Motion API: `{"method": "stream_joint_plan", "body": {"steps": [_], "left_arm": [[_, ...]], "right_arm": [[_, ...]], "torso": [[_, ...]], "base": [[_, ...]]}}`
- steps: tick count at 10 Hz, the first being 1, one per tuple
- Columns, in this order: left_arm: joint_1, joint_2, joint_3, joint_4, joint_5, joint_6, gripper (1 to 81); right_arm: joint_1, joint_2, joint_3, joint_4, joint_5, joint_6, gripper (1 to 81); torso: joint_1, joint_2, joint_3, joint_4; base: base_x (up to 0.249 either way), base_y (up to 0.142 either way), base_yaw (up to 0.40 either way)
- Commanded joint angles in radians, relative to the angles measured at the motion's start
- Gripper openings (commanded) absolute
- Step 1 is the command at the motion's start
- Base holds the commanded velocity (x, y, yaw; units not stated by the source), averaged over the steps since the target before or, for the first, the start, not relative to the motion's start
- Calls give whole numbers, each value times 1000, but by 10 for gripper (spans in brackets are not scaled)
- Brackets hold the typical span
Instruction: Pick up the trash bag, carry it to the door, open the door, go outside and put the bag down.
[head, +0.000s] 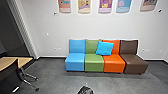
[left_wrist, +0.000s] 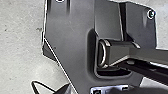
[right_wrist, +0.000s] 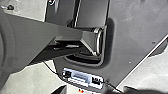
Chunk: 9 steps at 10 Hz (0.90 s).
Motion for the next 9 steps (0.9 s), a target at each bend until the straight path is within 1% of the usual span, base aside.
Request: {"method": "stream_joint_plan", "body": {"steps": [1,9], "left_arm": [[-33,-10,3,-3,64,2,811],[-30,-10,3,-3,63,2,811]], "right_arm": [[24,0,10,2,-64,-5,811],[27,0,18,-4,-75,-6,811]], "torso": [[0,0,0,0],[0,0,0,0]], "base": [[157,0,0],[157,0,0]]}}
